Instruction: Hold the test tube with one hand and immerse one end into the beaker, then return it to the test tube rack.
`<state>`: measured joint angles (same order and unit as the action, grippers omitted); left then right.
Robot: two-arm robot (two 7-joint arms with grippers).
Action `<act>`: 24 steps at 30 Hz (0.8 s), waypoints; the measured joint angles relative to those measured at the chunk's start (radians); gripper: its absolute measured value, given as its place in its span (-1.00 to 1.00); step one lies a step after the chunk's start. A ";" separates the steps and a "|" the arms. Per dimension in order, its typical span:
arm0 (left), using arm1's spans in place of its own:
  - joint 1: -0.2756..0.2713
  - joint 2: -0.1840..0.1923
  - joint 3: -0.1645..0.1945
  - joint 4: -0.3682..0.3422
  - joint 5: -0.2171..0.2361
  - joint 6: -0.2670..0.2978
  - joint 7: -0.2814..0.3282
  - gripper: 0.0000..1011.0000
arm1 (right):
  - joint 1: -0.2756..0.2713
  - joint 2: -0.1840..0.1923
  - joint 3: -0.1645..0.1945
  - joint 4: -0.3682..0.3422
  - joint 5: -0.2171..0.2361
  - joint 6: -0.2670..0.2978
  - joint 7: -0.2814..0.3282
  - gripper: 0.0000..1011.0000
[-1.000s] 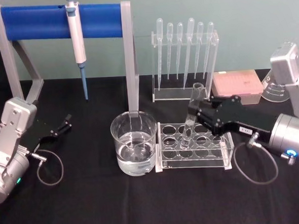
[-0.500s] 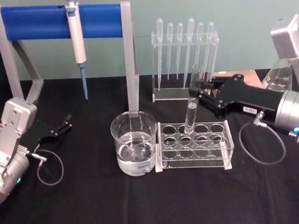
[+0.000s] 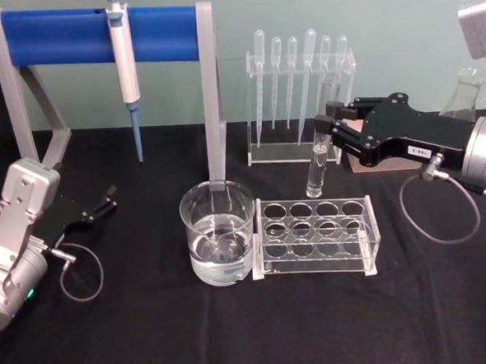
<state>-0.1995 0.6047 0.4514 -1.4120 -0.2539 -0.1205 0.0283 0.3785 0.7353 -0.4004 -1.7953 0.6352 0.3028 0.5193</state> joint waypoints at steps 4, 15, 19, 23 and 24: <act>0.000 0.000 0.000 0.000 0.000 0.000 0.000 0.98 | 0.008 0.009 -0.005 -0.010 0.010 0.005 -0.005 -0.52; 0.000 0.000 0.000 0.000 0.000 0.000 0.000 0.98 | 0.016 0.028 -0.008 -0.032 0.040 0.023 -0.028 -0.52; 0.000 0.000 0.000 0.000 0.000 0.000 0.000 0.98 | 0.019 0.030 -0.008 -0.036 0.053 0.035 -0.036 -0.52; 0.000 0.000 0.000 0.000 0.000 0.000 0.000 0.98 | 0.027 0.034 -0.010 -0.037 0.076 0.055 -0.045 -0.52; 0.000 0.000 0.000 0.000 0.000 0.000 0.000 0.98 | 0.028 0.036 -0.011 -0.038 0.079 0.057 -0.046 -0.52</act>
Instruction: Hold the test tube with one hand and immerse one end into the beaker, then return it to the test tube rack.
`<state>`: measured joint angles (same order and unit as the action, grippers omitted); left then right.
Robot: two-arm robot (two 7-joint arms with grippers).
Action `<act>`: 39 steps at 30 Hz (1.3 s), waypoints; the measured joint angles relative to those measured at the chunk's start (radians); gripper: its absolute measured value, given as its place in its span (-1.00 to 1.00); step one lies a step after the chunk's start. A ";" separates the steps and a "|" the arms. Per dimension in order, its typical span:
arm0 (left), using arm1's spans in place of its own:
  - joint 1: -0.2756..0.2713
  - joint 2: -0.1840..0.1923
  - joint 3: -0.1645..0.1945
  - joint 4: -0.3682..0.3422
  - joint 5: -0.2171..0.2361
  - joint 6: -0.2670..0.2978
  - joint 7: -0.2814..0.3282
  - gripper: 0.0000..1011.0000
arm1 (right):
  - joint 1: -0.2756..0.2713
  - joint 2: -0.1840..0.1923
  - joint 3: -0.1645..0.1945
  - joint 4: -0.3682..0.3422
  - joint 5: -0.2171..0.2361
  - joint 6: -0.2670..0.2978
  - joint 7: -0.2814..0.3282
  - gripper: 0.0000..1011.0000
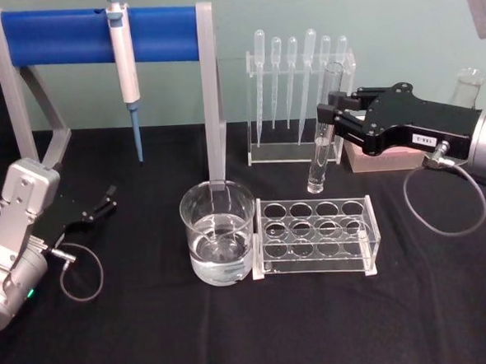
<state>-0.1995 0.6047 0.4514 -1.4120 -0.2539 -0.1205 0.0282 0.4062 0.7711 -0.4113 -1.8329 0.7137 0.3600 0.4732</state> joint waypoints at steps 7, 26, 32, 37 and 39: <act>0.000 0.000 0.000 0.000 0.000 0.000 0.000 0.98 | 0.007 0.014 -0.010 0.000 0.010 0.001 -0.003 -0.53; 0.000 0.000 0.000 0.000 0.000 0.000 0.000 0.98 | 0.006 0.011 -0.007 0.001 0.009 -0.001 -0.002 -0.53; 0.000 0.000 0.000 0.000 0.000 0.000 0.000 0.98 | 0.006 0.011 -0.007 0.001 0.009 -0.001 -0.002 -0.52; 0.000 0.000 0.000 0.000 0.000 0.000 0.000 0.98 | 0.005 0.010 -0.006 0.001 0.008 -0.001 -0.002 -0.52; 0.000 0.000 0.000 0.000 0.000 0.000 0.000 0.98 | 0.005 0.010 -0.006 0.001 0.008 -0.001 -0.002 -0.52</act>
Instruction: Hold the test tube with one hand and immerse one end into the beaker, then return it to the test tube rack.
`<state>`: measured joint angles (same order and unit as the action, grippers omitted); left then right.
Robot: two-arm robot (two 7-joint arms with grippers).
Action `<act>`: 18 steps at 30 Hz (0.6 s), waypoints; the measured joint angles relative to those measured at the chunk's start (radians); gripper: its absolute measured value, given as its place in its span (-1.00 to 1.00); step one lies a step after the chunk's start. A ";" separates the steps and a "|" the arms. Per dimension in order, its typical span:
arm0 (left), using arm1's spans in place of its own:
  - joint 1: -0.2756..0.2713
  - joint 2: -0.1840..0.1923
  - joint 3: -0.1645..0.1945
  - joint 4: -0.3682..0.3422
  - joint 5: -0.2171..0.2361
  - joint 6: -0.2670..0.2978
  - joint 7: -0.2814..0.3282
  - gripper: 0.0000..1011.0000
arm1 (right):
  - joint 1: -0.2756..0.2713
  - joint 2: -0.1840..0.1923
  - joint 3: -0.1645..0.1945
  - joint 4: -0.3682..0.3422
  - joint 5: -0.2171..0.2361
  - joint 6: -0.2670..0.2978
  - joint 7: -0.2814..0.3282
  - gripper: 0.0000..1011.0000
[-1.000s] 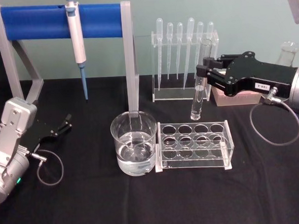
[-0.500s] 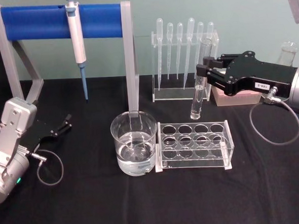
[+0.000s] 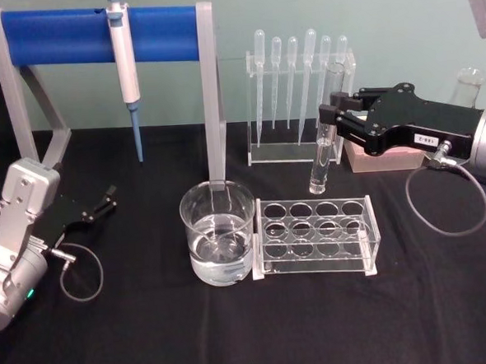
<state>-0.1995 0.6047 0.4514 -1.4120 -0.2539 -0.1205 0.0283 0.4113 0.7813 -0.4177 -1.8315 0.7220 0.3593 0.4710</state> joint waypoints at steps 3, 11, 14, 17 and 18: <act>0.000 0.000 0.000 0.000 0.000 0.000 0.000 0.98 | 0.000 0.000 0.000 0.000 0.000 0.000 0.000 -0.52; 0.000 0.000 0.000 0.000 0.000 0.000 0.000 0.98 | 0.000 0.000 0.000 0.000 -0.001 0.000 0.000 -0.52; 0.000 0.000 0.000 0.000 0.000 0.000 0.000 0.98 | 0.000 0.000 0.000 0.000 -0.001 0.000 0.000 -0.52; 0.000 0.000 0.000 0.000 0.000 0.000 0.000 0.98 | 0.000 0.000 0.000 0.000 -0.001 0.000 0.000 -0.52; 0.000 0.000 0.000 0.000 0.000 0.000 0.000 0.98 | 0.000 0.000 0.000 0.000 -0.001 0.000 0.000 -0.52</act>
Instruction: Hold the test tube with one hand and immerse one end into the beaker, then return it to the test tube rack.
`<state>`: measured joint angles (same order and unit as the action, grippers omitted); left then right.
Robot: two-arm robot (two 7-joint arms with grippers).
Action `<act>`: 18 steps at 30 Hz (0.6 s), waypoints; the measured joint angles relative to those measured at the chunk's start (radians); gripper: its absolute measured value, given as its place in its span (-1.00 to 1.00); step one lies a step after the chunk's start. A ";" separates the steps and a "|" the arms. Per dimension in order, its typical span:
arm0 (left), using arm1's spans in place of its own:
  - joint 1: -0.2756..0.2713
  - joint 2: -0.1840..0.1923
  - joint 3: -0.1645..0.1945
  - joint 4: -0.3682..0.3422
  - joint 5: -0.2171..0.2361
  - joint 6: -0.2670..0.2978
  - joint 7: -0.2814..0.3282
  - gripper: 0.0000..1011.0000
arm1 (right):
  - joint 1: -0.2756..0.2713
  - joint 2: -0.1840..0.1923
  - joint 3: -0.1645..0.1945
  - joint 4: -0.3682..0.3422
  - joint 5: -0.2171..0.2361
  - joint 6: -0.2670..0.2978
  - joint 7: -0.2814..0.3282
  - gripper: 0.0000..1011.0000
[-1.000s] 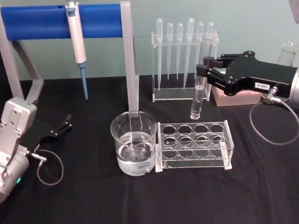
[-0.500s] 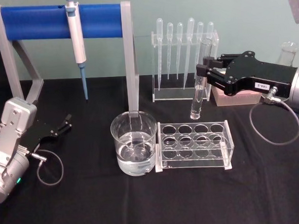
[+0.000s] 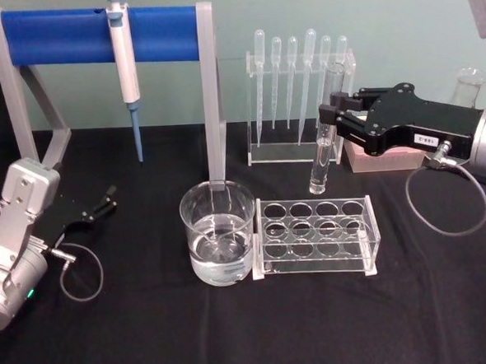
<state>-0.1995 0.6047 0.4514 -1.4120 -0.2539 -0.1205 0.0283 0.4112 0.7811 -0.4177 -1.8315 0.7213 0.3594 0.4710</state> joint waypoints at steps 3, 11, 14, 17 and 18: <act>0.000 0.000 0.000 0.000 0.000 0.000 0.000 0.98 | 0.000 0.000 0.000 0.000 0.000 0.000 0.000 -0.52; 0.000 0.000 0.000 0.000 0.000 0.000 0.000 0.98 | 0.000 0.000 0.000 0.000 0.000 0.000 0.000 -0.52; 0.000 0.000 0.000 0.000 0.000 0.000 0.000 0.98 | 0.000 0.000 0.000 0.000 0.000 0.000 0.000 -0.52; 0.000 0.000 0.000 0.000 0.000 0.000 0.000 0.98 | 0.000 0.000 0.000 0.000 0.000 0.000 0.000 -0.52; 0.000 0.000 0.000 0.000 0.000 0.000 0.000 0.98 | 0.000 0.000 0.000 0.000 0.000 0.000 0.000 -0.52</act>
<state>-0.1996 0.6047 0.4514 -1.4120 -0.2539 -0.1205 0.0283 0.4112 0.7811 -0.4178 -1.8316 0.7214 0.3594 0.4710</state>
